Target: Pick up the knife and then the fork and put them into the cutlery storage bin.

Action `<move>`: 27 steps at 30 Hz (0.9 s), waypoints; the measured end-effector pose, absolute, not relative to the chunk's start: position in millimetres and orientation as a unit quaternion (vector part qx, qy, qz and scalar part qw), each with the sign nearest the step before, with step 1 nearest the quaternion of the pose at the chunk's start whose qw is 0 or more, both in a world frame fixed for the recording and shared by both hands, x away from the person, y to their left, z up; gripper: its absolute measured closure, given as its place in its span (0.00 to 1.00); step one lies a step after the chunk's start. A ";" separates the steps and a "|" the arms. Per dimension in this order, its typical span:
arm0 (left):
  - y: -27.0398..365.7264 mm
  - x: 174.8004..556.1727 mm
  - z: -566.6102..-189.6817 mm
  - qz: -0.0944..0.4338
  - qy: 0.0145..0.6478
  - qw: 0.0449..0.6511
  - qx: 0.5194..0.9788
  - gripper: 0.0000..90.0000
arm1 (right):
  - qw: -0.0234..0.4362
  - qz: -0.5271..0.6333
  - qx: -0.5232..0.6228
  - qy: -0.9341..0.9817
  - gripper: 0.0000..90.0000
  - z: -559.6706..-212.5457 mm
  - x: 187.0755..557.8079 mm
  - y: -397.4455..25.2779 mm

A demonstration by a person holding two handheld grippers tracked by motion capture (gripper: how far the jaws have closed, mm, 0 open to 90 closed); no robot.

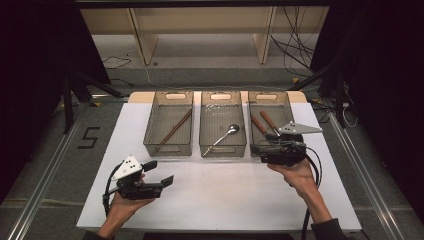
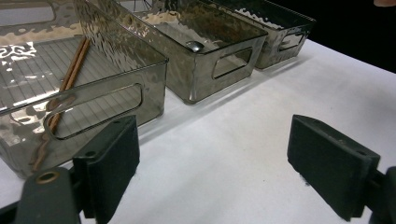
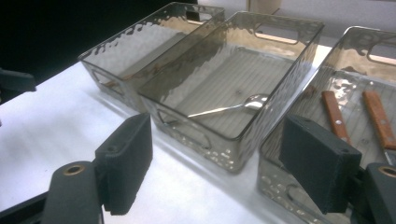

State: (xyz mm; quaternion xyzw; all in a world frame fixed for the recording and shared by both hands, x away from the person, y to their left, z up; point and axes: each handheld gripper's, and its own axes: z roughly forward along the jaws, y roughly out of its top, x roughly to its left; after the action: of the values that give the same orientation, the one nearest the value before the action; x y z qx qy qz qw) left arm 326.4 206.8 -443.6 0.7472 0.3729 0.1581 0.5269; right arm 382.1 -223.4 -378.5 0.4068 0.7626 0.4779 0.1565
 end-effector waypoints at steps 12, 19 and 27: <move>206.2 326.1 -443.6 0.157 0.371 0.527 0.748 0.18 | 0.148 0.491 0.397 0.761 0.27 -391.5 361.2 -223.1; 205.7 325.7 -443.3 0.157 0.370 0.527 0.749 0.18 | 0.144 0.499 0.395 0.758 0.27 -401.4 348.7 -222.5; 206.2 325.9 -443.5 0.155 0.370 0.529 0.748 0.18 | 0.148 0.511 0.388 0.752 0.26 -409.7 336.7 -219.9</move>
State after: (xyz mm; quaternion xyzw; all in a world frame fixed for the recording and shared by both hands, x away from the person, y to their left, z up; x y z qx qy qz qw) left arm 325.9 206.2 -443.5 0.7479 0.3701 0.1551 0.5288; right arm 336.7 -219.9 -409.7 0.3880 0.7523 0.5114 0.1480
